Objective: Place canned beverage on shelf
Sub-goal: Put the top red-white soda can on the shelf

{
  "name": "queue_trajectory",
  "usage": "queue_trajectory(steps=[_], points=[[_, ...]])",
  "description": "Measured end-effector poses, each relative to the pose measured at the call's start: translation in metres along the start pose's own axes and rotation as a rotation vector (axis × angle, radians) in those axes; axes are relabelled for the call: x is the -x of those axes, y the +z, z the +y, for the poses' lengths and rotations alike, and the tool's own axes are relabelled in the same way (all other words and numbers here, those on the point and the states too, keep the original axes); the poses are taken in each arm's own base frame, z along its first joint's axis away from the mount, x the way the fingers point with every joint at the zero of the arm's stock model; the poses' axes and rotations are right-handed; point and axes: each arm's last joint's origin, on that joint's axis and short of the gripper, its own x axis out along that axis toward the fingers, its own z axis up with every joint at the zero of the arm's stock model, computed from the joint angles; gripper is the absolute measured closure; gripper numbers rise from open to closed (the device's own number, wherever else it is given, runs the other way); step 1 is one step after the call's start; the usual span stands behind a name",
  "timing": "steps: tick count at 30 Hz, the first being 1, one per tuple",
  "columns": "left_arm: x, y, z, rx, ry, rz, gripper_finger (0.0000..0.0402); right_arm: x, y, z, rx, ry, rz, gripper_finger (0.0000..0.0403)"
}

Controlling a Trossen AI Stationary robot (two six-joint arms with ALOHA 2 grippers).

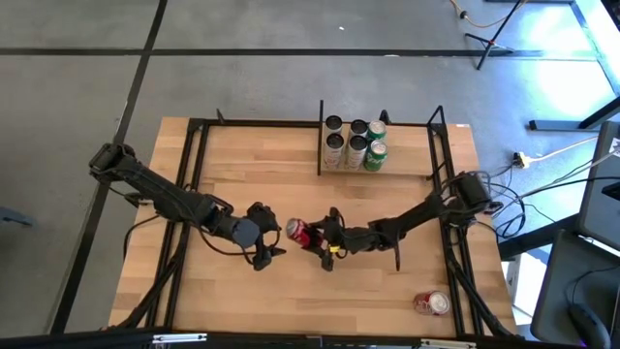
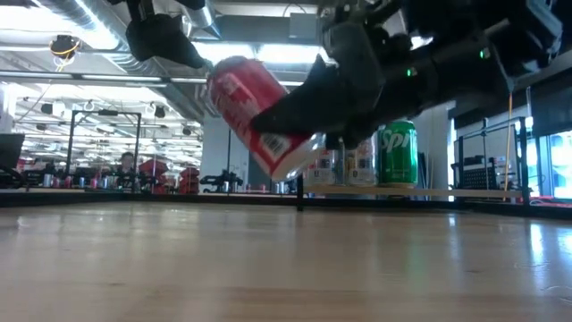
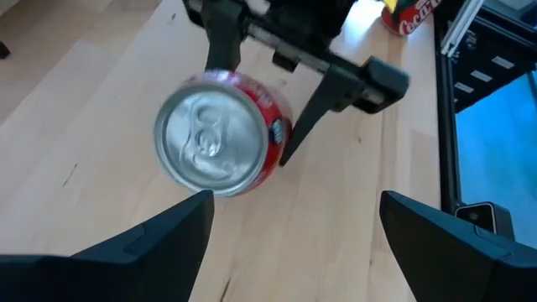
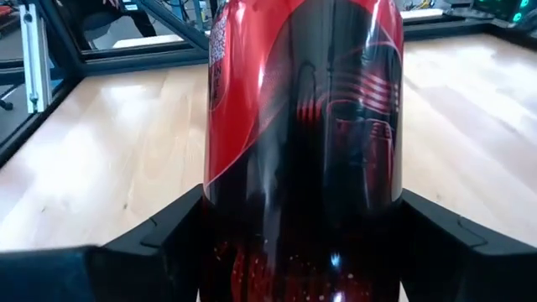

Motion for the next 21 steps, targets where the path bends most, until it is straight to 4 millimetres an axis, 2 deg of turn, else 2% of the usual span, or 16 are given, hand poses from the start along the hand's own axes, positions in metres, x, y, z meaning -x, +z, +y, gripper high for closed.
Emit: queue_trajectory(steps=[12,16,21], points=[[0.0,-0.001,0.0,-0.004,0.003,0.001,0.0066,-0.02,-0.023,0.005,-0.034,0.006,-0.003,0.0126],[-0.004,-0.01,-0.001,-0.004,-0.031,0.075,0.0066,-0.023,-0.016,0.008,-0.052,0.017,-0.043,0.0126],[-0.013,-0.037,0.007,0.041,0.023,0.158,0.0066,-0.025,-0.002,0.013,-0.077,0.078,-0.139,0.0126]])
